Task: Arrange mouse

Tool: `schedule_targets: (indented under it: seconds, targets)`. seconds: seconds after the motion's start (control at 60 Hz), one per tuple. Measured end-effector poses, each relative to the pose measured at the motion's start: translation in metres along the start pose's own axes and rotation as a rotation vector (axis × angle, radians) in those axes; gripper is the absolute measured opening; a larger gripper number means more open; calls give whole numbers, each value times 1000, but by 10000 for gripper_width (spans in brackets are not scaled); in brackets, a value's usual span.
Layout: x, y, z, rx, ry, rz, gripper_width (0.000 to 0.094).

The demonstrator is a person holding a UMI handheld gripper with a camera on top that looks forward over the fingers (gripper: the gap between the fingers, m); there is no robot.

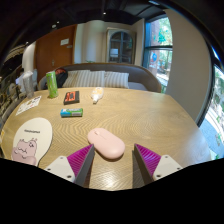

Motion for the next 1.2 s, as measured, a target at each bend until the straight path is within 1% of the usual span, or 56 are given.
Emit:
schedule_targets:
  seconds: [0.183,0.25,0.3,0.317,0.35,0.367,0.45,0.55,0.583,0.617,0.667,0.683,0.783,0.85,0.917,0.95,1.033,1.067,1.2]
  targets:
    - [24,12,1,45,55,-51,819]
    - [34,17,6,62,38,-52,800]
    - [39,20,6,72,31,-53,722]
    - [39,21,8,77,28,-55,673]
    - [42,22,8,84,13,-50,534]
    - [43,22,9,92,1,-46,499]
    - [44,22,11,111,-48,-32,469]
    - [39,21,13,173,-92,-62,405]
    - [35,20,15,171,-111,-73,397]
    - [28,26,14,158,-122,-63,393]
    - [12,43,0,144,-112,-18,392]
    - [6,51,-7,142,-105,1,371]
    - [-41,112,-59,127,-75,132,366]
    - [-68,140,-107,116,-31,181,365]
    - [-78,150,-152,62,-20,192,365]
    - [-82,146,-175,40,-14,189,363]
    - [-65,129,-230,-16,37,135,363]
    - [-63,114,-248,-30,49,113,363]
    - [-33,73,-274,-59,41,7,367]
Point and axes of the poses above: the point between the fingertips, and its own axes, seen from behind it with the camera up: z to the right, y up, x forward, the way the camera looks, the point moved 2 cm from there along -x, backward, against the way the camera looks, and after that the axes turned 8 degrees about -x, right-handed, at the moved point
